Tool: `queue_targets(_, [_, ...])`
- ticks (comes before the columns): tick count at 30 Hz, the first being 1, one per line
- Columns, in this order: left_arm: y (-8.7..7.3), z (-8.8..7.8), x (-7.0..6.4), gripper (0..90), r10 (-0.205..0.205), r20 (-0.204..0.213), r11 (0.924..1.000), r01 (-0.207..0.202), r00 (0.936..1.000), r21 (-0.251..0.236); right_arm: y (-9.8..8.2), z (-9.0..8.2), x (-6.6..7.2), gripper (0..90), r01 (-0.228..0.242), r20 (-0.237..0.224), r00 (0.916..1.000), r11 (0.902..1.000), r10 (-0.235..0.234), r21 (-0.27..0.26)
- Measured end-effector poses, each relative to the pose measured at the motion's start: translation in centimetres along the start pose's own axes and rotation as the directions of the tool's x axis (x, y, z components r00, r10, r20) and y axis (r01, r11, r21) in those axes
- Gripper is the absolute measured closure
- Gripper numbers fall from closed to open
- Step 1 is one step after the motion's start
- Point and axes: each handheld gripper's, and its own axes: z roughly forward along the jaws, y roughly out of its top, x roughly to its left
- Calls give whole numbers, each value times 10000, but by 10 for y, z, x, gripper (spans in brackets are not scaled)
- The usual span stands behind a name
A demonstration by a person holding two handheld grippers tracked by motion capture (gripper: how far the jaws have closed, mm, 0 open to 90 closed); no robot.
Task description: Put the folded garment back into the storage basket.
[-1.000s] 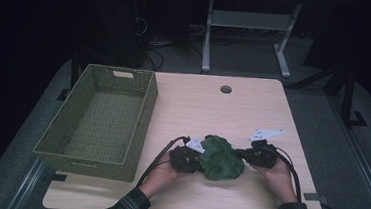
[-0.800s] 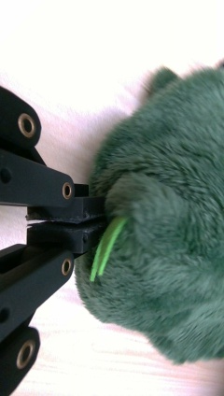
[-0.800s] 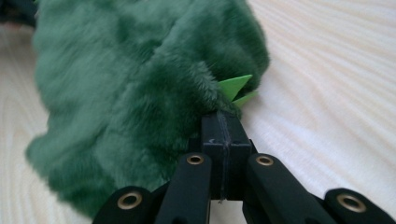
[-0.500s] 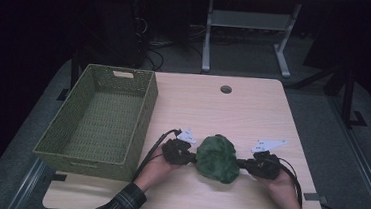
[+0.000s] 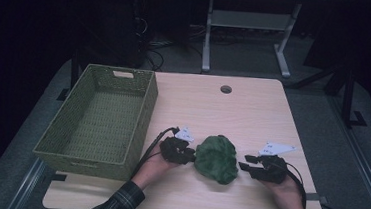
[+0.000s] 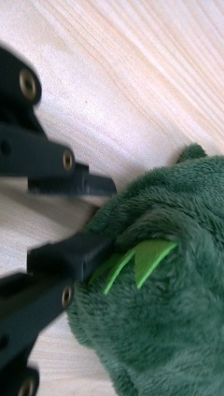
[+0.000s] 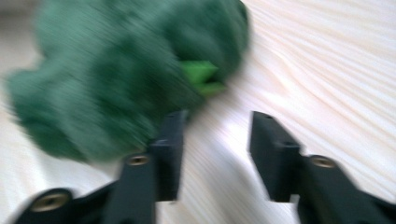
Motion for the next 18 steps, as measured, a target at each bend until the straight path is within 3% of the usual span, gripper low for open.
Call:
queue_targets(1, [0, -1, 0, 628, 35, -17, 10000, -35, 10000, -16, -2, -1, -2, 482, -63, 170, 9998, 9998, 60, 179])
queue_targets(3, [-1, -2, -2, 549, 15, 19, 10000, -15, 10000, -47, -11, -4, -7, 390, -205, 494, 9986, 9998, 206, -22])
queue_targets(8, [-1, -10, 0, 369, -46, 168, 9995, 51, 9998, -314, -24, -5, -20, 147, -761, 908, 9932, 9964, 724, 382])
queue_targets(11, [0, -15, -2, 308, -89, 361, 9984, 109, 9993, -554, -27, -5, -25, 134, -785, 1174, 9904, 9960, 730, 424])
queue_targets(13, [2, -17, -4, 267, 141, 369, 9989, -125, 9992, -451, -29, -5, -27, 120, -804, 1360, 9878, 9963, 757, 300])
queue_targets(14, [4, -18, -5, 245, 259, 436, 9990, -243, 9987, -379, -30, -2, -27, 92, -677, 1679, 9837, 9975, 638, 177])
queue_targets(18, [12, -20, -10, 178, 623, 591, 9972, -597, 9963, -445, -29, -2, -28, 86, -618, 1591, 9856, 9977, 568, 270])
